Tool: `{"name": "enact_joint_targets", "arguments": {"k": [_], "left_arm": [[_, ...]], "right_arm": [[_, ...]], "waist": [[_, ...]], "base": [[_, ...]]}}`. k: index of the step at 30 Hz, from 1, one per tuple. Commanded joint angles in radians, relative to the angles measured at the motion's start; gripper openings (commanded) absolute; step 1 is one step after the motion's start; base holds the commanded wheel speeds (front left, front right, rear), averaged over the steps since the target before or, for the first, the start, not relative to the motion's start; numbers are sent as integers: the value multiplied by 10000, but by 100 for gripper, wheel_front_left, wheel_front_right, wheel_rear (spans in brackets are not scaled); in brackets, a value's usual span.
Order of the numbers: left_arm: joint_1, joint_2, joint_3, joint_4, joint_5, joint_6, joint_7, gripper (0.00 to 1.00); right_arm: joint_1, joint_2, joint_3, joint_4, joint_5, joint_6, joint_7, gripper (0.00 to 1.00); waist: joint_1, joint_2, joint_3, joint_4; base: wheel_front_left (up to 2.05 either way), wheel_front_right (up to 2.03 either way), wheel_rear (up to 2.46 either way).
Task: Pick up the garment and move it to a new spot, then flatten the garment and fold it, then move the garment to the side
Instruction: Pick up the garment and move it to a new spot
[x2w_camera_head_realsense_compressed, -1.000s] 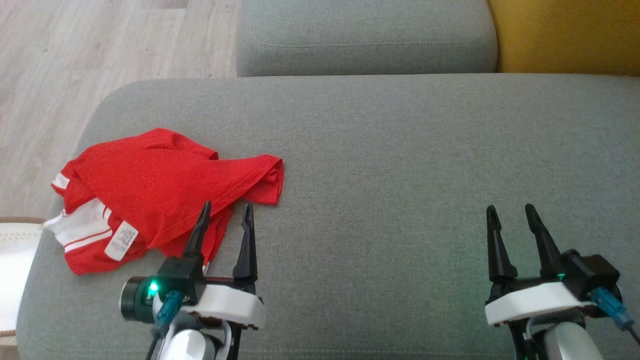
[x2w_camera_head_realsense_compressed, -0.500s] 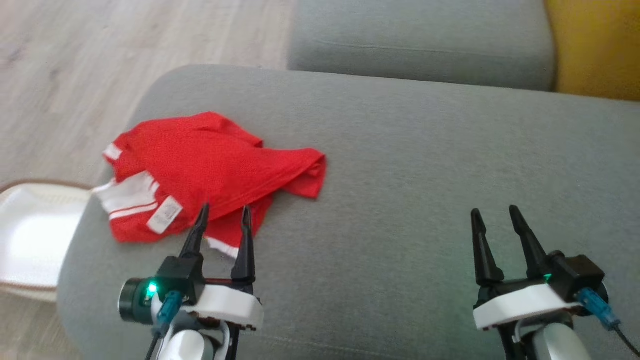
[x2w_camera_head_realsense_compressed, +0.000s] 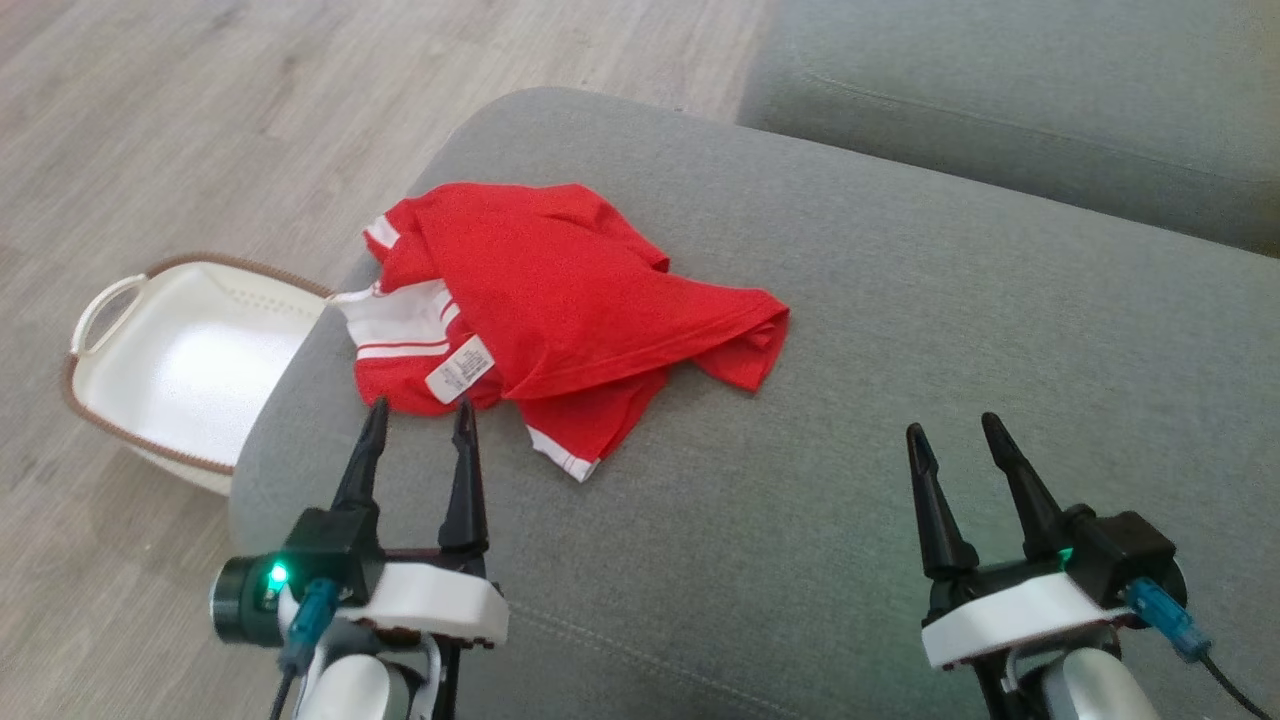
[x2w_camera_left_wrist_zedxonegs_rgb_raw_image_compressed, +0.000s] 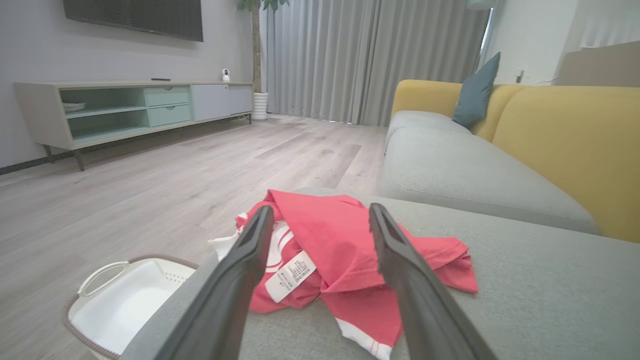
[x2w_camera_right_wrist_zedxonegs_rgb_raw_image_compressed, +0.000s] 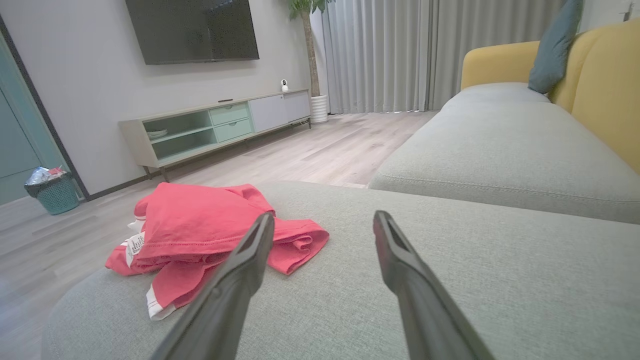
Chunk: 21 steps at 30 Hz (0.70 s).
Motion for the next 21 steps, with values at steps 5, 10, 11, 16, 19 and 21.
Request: {"name": "enact_joint_targets", "arguments": {"k": [5, 10, 11, 16, 19, 21], "left_arm": [[-179, -45, 482, -425, 5, 69, -122, 100], [-177, -45, 735, -483, 31, 127, -122, 100], [-177, -45, 834, -514, -6, 179, -122, 100], [-403, -44, 1402, -532, -224, -31, -122, 100], [-796, 39, 1917, -595, -332, -277, -122, 100], [-1367, 300, 2324, -400, -419, -682, -122, 100]], "right_arm": [[-197, -85, 298, -376, -85, -7, -74, 100], [-198, -85, 280, -368, -76, -7, -83, 100], [-206, -85, 250, -377, -82, -7, -86, 100], [-325, -85, -27, -510, -174, -7, -76, 100], [-433, -85, -211, -649, -322, -7, 63, 100], [-576, -85, -446, -935, -556, -7, 215, 100]], "waist": [[0, 0, 77, 193], [0, 0, 67, 115], [0, 0, 88, 78], [0, 0, 383, -120], [0, 0, 722, -249], [0, 0, 1144, -386]], "base": [[0, 0, 0], [0, 0, 0], [0, 0, 0], [0, 0, 0], [0, 0, 0], [0, 0, 0]]}}
